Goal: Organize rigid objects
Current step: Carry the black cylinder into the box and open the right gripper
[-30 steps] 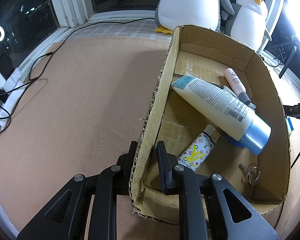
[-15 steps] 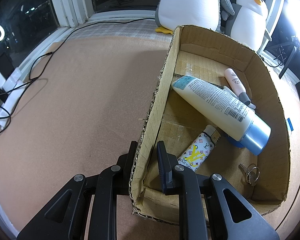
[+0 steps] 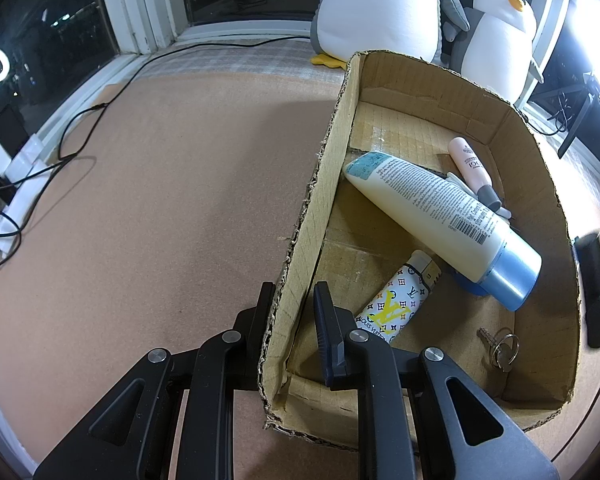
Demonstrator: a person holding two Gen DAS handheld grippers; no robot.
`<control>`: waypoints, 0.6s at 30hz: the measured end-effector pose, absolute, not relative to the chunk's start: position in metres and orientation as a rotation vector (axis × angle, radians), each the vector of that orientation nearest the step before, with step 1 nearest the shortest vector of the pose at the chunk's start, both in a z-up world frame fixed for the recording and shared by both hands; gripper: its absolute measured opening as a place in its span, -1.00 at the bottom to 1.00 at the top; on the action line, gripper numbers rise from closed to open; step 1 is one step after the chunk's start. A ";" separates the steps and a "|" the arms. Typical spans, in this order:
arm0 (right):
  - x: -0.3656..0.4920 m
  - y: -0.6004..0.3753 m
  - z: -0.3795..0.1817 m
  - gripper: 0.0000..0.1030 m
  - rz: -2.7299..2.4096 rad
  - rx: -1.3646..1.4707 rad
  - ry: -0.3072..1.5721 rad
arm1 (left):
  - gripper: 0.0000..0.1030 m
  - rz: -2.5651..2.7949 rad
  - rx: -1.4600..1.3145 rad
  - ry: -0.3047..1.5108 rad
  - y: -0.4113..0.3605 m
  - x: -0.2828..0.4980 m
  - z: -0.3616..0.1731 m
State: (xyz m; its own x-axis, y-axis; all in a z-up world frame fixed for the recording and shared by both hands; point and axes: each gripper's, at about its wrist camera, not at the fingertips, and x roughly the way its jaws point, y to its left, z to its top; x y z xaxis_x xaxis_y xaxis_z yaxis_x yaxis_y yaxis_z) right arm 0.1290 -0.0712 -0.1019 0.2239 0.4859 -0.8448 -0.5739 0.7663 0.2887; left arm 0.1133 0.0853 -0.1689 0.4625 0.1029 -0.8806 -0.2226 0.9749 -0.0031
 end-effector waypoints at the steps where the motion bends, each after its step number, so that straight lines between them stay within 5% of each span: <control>1: 0.127 -0.067 -0.104 -0.71 0.738 -0.100 1.132 | -0.67 0.201 -0.124 1.072 0.085 0.113 -0.169; 14: 0.121 -0.046 -0.120 -0.71 0.773 -0.148 1.156 | -0.67 0.201 -0.124 1.072 0.086 0.113 -0.169; 18: 0.120 -0.048 -0.117 -0.27 0.773 -0.145 1.142 | -0.67 0.200 -0.123 1.072 0.086 0.113 -0.169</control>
State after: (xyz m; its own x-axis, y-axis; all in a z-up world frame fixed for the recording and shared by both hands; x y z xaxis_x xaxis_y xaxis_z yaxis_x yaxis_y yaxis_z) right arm 0.1198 -0.0476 -0.1171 0.1922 0.4776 -0.8573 -0.6185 0.7372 0.2721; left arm 0.1134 0.0855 -0.1692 0.4628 0.1028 -0.8805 -0.2222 0.9750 -0.0029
